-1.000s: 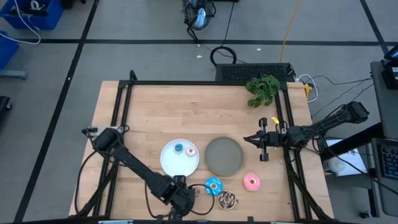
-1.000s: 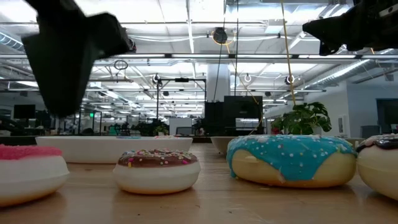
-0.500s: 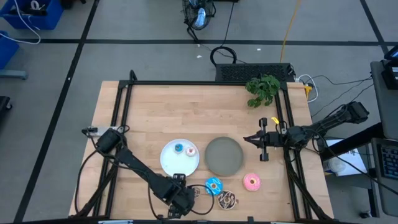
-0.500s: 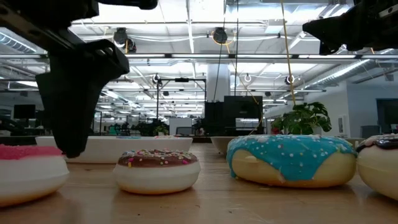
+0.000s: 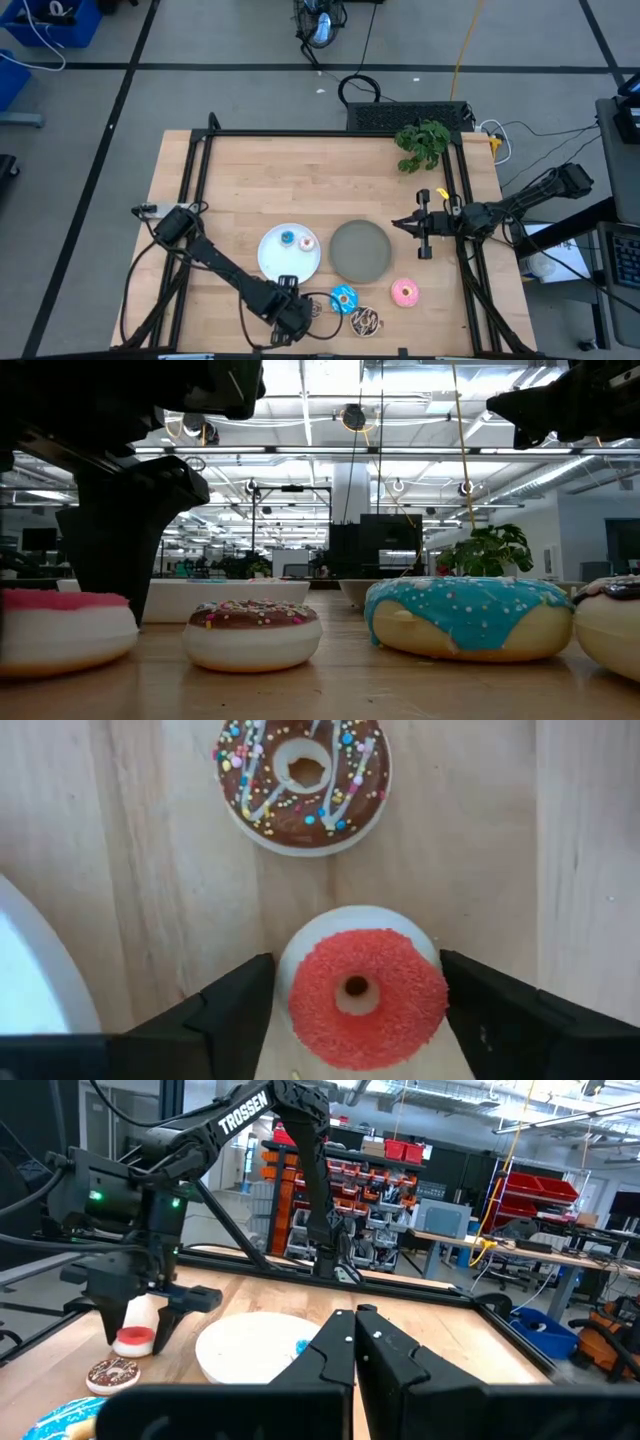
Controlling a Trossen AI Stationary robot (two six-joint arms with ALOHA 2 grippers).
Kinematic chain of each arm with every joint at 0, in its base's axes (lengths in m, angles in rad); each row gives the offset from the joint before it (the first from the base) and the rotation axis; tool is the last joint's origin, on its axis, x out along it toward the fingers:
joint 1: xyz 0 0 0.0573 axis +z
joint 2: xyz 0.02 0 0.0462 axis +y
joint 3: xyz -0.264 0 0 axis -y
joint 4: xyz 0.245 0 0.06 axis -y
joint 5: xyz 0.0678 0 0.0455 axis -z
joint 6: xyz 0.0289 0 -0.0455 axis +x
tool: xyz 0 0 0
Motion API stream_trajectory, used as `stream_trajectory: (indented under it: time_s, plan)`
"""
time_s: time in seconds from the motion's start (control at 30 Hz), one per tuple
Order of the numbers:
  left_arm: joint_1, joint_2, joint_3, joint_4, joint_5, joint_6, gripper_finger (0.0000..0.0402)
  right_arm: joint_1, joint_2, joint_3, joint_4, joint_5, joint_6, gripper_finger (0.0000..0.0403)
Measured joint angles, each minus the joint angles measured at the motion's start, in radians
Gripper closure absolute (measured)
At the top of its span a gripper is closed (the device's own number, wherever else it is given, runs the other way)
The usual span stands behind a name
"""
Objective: Pick & Place donuts
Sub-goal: Put the small orange donut on the white plate
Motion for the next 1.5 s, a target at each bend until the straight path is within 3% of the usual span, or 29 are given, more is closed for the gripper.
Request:
stream_trajectory:
  time_s: [0.3, 0.47, 0.83, 1.5]
  plan:
    - [0.016, -0.005, 0.023, -0.006, 0.026, 0.010, 0.0233, 0.000, 0.000, 0.000, 0.000, 0.000, 0.000, 0.0403]
    - [0.030, -0.006, 0.065, -0.044, 0.040, 0.026, 0.0264, 0.000, 0.000, 0.000, 0.000, 0.000, 0.000, 0.0403]
    - [0.035, -0.008, 0.162, -0.182, 0.024, 0.031, 0.0268, 0.000, 0.000, 0.000, 0.000, 0.000, 0.000, 0.0403]
    - [0.061, -0.010, 0.461, -0.679, -0.024, 0.052, 0.0268, 0.000, 0.000, 0.000, 0.000, -0.005, 0.012, 0.0403]
